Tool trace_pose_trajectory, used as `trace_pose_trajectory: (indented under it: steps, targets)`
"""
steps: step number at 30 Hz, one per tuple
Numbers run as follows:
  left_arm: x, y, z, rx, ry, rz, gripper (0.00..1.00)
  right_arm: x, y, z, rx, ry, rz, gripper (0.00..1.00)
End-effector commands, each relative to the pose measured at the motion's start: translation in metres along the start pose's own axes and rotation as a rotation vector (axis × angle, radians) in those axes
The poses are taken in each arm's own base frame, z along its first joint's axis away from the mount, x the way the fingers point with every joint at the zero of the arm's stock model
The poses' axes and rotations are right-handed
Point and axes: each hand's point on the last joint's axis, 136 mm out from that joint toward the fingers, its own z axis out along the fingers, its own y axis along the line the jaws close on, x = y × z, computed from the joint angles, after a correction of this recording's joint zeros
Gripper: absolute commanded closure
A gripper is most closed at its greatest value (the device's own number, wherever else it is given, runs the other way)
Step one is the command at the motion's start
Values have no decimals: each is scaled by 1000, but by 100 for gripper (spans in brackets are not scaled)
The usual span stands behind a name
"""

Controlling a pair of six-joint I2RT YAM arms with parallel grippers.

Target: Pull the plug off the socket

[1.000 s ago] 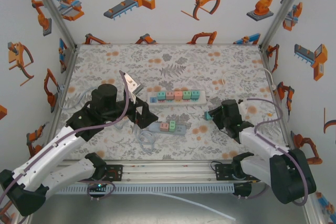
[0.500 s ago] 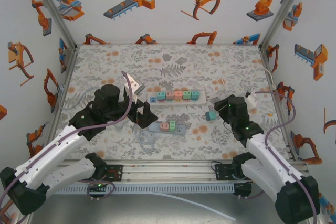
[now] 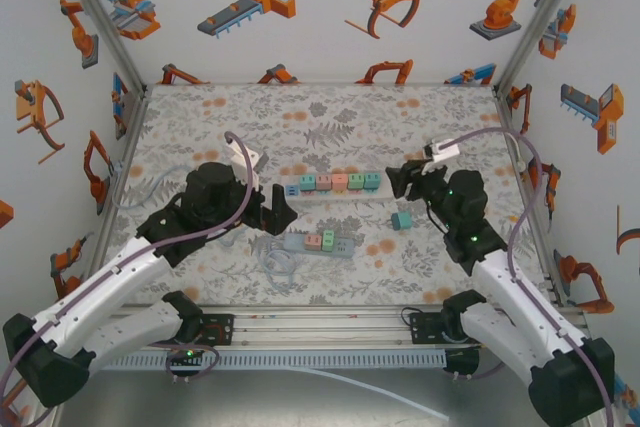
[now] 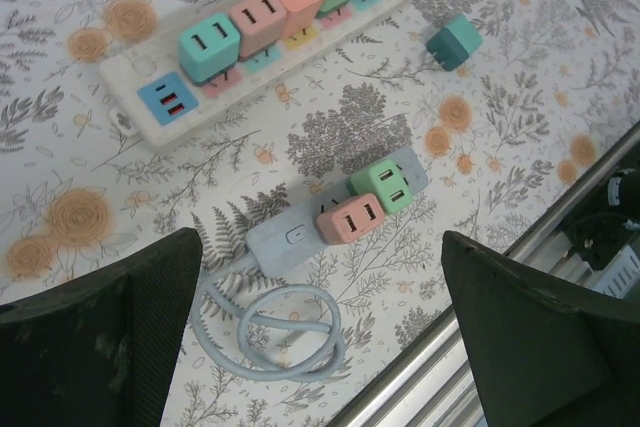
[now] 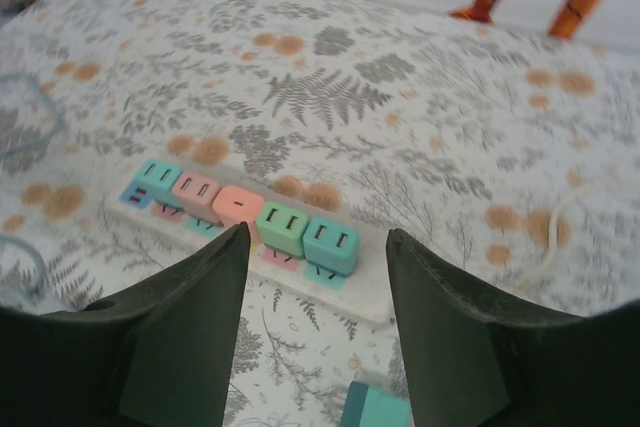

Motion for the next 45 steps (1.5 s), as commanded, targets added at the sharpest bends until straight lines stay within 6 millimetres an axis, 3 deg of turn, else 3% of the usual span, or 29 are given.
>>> trace_pose_trajectory:
  steps: [1,4,11,23,36,45]
  targets:
    - [6,20,1,-112,24,-102,3,-27,53,-1,-240,-106,-352,42]
    - [16,34,6,-188,61,-155,3,-13,84,-2,-389,-55,-481,40]
    - [36,39,19,-207,157,-196,3,40,145,-12,-681,150,-707,38]
    - [78,65,33,-337,296,-244,3,108,202,-10,-904,374,-749,35]
    - [119,66,58,-310,424,-267,3,149,204,18,-835,466,-688,35]
    - [134,69,64,-305,420,-285,3,177,201,16,-848,536,-676,36]
